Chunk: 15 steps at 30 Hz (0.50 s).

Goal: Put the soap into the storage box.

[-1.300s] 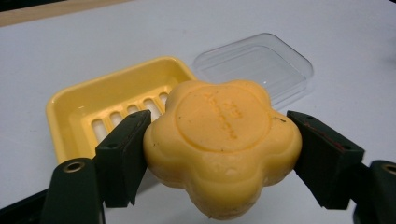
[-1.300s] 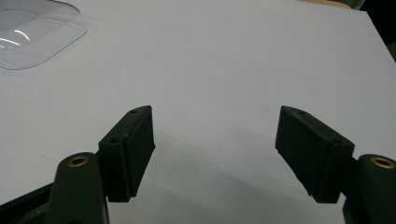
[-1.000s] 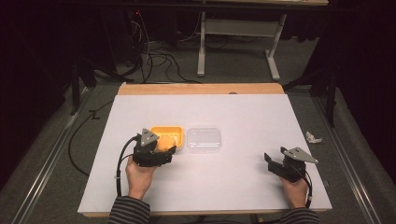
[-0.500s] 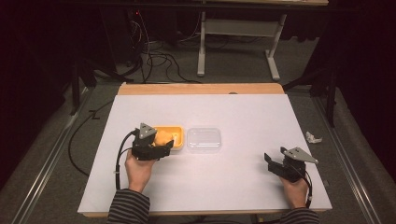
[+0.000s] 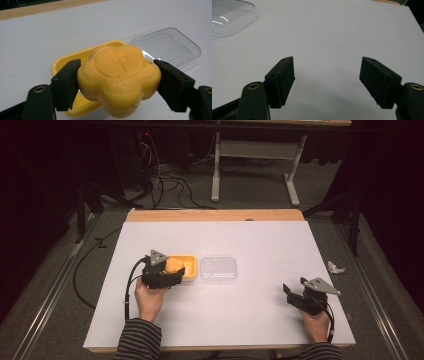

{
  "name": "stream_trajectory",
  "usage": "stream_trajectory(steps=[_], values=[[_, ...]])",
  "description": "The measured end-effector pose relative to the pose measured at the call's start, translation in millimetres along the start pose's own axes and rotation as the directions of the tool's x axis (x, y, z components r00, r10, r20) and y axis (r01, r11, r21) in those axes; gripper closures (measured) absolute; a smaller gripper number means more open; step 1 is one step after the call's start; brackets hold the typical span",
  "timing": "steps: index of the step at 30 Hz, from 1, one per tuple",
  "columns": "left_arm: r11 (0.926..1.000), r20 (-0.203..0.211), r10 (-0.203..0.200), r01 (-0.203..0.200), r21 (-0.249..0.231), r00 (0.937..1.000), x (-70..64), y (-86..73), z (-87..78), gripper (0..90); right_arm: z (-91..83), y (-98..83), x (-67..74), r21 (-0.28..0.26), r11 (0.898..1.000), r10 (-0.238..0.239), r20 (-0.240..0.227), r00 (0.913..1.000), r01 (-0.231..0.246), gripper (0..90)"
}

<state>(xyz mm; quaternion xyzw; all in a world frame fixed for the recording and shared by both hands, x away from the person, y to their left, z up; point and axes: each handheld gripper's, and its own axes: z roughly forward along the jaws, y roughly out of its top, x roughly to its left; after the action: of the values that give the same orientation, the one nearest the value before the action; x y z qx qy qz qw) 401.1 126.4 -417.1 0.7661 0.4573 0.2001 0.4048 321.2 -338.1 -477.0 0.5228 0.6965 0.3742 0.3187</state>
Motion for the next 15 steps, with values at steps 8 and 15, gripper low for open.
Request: stream_trajectory(steps=[8, 15], values=[[1.0, 0.0, -0.008, 0.008, 0.0, 1.0, 4.6, 3.6, 7.6, 25.7, 0.1, 0.0, -0.2, 0.001, 1.0, 0.001, -0.001, 1.0, -0.001, 28.6], [0.9997, -0.021, -0.023, 0.023, 0.011, 0.9995, 9.5, 3.3, 18.5, 25.7, 0.1, 0.0, 0.0, 0.001, 1.0, 0.0, -0.001, 1.0, 0.0, 28.6]])
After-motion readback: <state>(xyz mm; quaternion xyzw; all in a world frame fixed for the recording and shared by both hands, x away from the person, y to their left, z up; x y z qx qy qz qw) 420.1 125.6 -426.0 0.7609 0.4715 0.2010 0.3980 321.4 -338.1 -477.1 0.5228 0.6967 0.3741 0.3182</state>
